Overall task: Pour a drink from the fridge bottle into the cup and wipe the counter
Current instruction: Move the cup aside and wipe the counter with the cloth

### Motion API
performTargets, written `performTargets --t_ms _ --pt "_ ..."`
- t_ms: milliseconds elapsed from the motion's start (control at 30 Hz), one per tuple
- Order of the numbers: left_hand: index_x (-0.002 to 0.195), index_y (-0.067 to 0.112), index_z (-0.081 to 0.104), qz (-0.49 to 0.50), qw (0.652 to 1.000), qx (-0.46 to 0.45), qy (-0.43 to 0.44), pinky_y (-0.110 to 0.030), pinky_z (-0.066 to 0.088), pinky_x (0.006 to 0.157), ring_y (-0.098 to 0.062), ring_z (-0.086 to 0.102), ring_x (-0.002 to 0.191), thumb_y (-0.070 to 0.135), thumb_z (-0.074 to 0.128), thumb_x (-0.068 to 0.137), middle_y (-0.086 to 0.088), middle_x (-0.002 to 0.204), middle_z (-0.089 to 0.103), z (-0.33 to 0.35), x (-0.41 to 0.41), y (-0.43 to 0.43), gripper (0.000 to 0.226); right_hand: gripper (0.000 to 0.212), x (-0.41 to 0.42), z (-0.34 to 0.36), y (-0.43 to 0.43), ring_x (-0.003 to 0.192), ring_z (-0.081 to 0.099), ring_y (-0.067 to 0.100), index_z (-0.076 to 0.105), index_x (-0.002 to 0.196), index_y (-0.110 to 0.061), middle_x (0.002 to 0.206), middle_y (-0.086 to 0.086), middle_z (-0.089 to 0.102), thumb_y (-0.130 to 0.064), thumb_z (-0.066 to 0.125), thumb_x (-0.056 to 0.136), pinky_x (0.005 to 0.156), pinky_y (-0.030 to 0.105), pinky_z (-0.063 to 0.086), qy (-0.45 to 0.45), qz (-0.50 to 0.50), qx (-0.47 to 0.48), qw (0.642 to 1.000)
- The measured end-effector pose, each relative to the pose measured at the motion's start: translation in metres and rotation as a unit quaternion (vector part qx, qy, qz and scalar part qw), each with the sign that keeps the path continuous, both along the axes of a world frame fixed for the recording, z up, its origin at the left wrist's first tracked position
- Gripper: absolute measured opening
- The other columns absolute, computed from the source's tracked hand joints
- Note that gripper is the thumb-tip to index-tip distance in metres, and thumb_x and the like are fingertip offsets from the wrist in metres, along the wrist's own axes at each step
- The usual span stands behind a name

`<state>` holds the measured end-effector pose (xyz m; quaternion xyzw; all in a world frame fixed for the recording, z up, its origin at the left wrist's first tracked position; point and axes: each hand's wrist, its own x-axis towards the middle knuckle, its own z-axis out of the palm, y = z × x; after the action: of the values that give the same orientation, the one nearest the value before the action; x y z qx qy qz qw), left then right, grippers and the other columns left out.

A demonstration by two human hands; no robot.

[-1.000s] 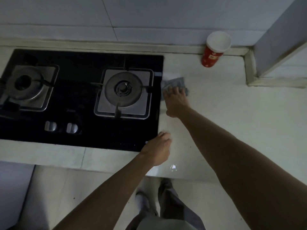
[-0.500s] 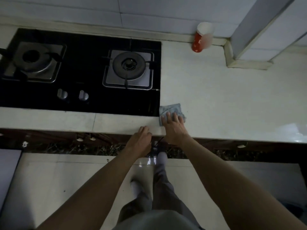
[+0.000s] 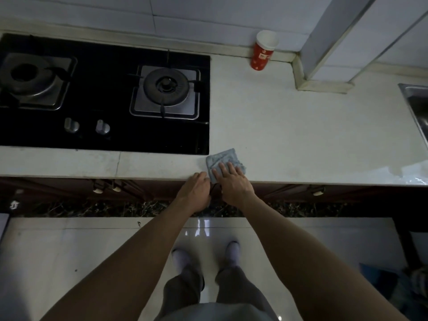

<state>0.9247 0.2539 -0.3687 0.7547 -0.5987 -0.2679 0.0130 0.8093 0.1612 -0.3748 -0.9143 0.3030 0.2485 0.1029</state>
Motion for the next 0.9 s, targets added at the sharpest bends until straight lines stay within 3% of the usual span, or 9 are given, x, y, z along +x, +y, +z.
performTargets --t_ms 300,500,633,767,900 --pt "0.118 0.005 0.058 -0.04 0.999 0.029 -0.008 -0.038 0.041 0.102 -0.026 0.044 0.123 0.014 0.051 0.092 -0.01 0.135 0.046 0.0 -0.052 -0.054 0.028 0.082 -0.091 -0.003 -0.057 0.149 -0.007 0.03 0.001 0.156 -0.022 0.163 0.006 -0.006 -0.019 0.053 0.091 0.122 0.045 0.001 0.002 -0.066 -0.006 0.998" --pt "0.137 0.005 0.048 -0.105 0.994 0.028 -0.033 -0.043 0.038 0.109 -0.029 0.037 0.133 0.015 0.051 0.09 -0.012 0.148 0.039 -0.002 -0.142 -0.118 0.049 0.085 -0.198 -0.008 -0.128 0.149 -0.007 0.031 0.0 0.156 -0.023 0.163 0.007 -0.006 -0.019 0.053 0.089 0.122 0.044 0.0 -0.003 -0.103 -0.016 0.995" --pt "0.14 0.006 0.046 -0.131 0.99 0.038 -0.024 -0.046 0.039 0.107 -0.029 0.035 0.135 0.014 0.053 0.089 -0.011 0.151 0.035 0.004 -0.215 -0.172 0.052 0.083 -0.268 -0.014 -0.178 0.149 -0.008 0.032 -0.002 0.156 -0.021 0.163 0.008 -0.006 -0.018 0.049 0.09 0.121 0.045 -0.001 -0.01 -0.115 -0.024 0.993" --pt "0.145 0.006 0.04 -0.141 0.988 0.042 -0.053 -0.048 0.036 0.11 -0.028 0.029 0.141 0.017 0.055 0.09 -0.011 0.155 0.029 0.004 -0.276 -0.22 0.058 0.084 -0.333 -0.014 -0.222 0.149 -0.008 0.032 -0.002 0.156 -0.022 0.163 0.008 -0.006 -0.029 0.054 0.092 0.121 0.044 -0.001 -0.012 -0.135 -0.028 0.99" --pt "0.148 0.003 0.032 -0.134 0.986 0.072 -0.074 -0.055 0.035 0.11 -0.03 0.026 0.142 0.017 0.054 0.091 -0.013 0.158 0.021 -0.001 -0.323 -0.25 0.062 0.081 -0.394 -0.01 -0.259 0.149 -0.008 0.032 -0.001 0.156 -0.02 0.163 0.008 -0.007 -0.015 0.047 0.091 0.121 0.045 0.001 -0.003 -0.172 -0.02 0.985"
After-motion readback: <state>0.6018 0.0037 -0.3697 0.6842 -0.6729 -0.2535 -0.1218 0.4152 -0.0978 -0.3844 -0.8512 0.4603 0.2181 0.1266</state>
